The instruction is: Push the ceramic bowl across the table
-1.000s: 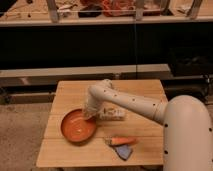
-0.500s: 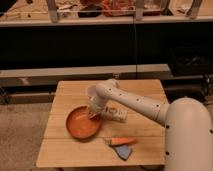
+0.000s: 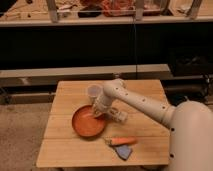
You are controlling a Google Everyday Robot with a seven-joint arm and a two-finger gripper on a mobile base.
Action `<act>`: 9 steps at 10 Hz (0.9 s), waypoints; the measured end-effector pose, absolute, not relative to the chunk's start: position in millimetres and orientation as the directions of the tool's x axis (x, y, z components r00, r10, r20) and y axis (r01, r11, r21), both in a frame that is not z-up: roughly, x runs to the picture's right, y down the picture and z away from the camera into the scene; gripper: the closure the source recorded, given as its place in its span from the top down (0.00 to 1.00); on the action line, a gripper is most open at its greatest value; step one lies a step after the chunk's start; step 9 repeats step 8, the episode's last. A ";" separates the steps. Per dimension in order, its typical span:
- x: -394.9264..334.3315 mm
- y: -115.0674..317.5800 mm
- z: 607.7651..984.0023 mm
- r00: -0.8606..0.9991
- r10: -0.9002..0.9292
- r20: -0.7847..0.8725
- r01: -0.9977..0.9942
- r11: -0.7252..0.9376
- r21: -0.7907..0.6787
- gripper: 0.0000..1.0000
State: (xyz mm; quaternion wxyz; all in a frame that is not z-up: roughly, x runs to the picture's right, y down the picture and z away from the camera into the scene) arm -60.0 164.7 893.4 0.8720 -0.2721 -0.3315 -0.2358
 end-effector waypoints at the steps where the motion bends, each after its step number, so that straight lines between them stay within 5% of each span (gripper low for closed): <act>1: -59.6 164.6 894.2 0.671 -0.225 0.707 0.589 0.741 -0.322 0.04; 9: -59.2 165.1 894.7 0.671 -0.225 0.706 0.588 0.742 -0.323 0.04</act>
